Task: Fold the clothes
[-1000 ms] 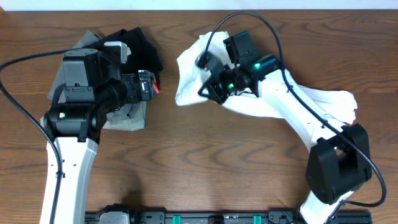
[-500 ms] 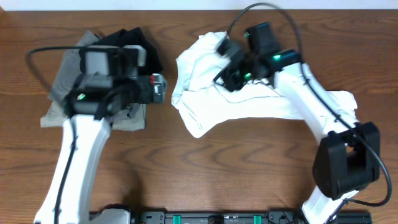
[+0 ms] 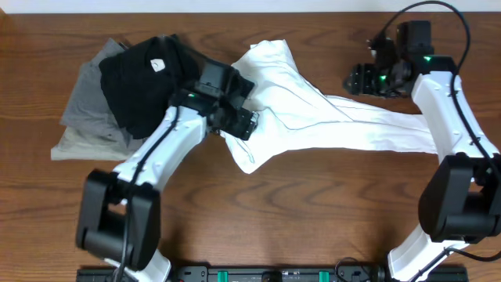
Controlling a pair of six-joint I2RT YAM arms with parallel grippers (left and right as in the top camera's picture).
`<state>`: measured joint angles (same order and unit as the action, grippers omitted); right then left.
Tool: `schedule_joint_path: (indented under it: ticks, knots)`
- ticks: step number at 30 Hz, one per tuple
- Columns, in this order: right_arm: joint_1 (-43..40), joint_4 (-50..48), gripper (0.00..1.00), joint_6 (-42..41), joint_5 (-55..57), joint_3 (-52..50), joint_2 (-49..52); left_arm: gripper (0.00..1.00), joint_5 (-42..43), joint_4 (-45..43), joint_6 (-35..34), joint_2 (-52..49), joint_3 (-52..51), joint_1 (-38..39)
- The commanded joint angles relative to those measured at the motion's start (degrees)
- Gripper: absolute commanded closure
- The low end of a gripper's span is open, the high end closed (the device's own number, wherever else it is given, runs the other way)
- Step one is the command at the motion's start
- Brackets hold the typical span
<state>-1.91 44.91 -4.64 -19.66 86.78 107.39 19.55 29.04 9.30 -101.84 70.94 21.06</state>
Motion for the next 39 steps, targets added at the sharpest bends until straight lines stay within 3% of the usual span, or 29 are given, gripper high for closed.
schedule_joint_path:
  ticks: [1, 9, 18, 23, 28, 35, 39]
  knots:
    - [-1.6, 0.7, 0.31, -1.6, 0.0, 0.2, -0.4, 0.26, -0.1, -1.7, 1.0, -2.3, 0.8, 0.1]
    - [-2.2, 0.6, 0.3, -1.7, 0.0, 0.2, -0.4, 0.27, 0.5, -8.7, 0.7, -6.9, 0.8, 1.1]
    - [-2.2, 1.0, 0.31, -1.7, 0.0, 0.2, -0.4, 0.5, -1.7, -10.8, 0.5, -9.7, 0.8, 2.9]
    - [-2.2, 1.2, 0.32, -1.7, 0.0, 0.2, -0.4, 0.94, -2.3, -10.7, 0.0, -9.4, 1.1, 2.9]
    - [-2.3, 1.4, 0.31, -1.8, 2.8, 0.2, -0.4, 0.94, -5.6, -5.2, -3.1, -3.1, 3.2, 2.8]
    - [-4.8, 3.2, 0.24, -4.9, 9.0, -0.2, -0.3, 0.94, -17.6, 9.3, -3.2, 14.7, 4.0, 2.8]
    - [-7.7, 3.0, 0.21, -6.1, 9.0, -1.3, -0.3, 0.94, -19.9, 12.4, -3.2, 23.0, 4.0, 2.8]
